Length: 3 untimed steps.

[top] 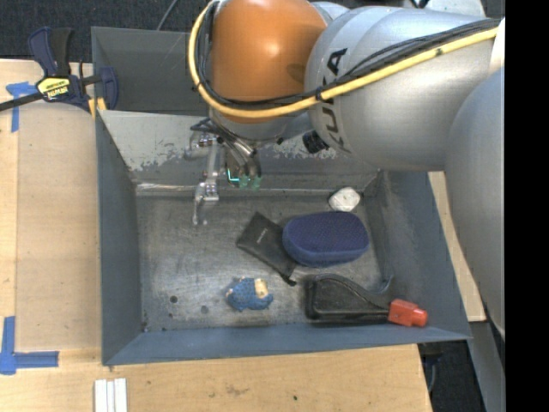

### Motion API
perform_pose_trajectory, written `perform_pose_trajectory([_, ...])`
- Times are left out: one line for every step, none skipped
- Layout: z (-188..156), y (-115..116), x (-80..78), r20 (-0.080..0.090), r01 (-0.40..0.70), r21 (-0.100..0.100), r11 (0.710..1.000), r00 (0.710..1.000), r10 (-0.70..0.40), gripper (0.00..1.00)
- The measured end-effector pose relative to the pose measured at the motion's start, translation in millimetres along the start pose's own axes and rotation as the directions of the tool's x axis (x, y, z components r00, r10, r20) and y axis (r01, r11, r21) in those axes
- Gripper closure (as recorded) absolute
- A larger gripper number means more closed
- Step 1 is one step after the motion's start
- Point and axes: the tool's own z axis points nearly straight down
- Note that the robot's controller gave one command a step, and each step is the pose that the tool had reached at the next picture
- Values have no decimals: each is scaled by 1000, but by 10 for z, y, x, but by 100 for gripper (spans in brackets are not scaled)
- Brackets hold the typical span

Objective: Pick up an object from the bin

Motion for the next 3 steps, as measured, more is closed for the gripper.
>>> perform_pose_trajectory([524,-567,-96,3,184,2,983,983,-184,0])
perform_pose_trajectory([1577,-1304,70,8,323,1,946,946,-323,0])
perform_pose_trajectory([1581,-1718,121,22,455,1,891,890,-455,0])
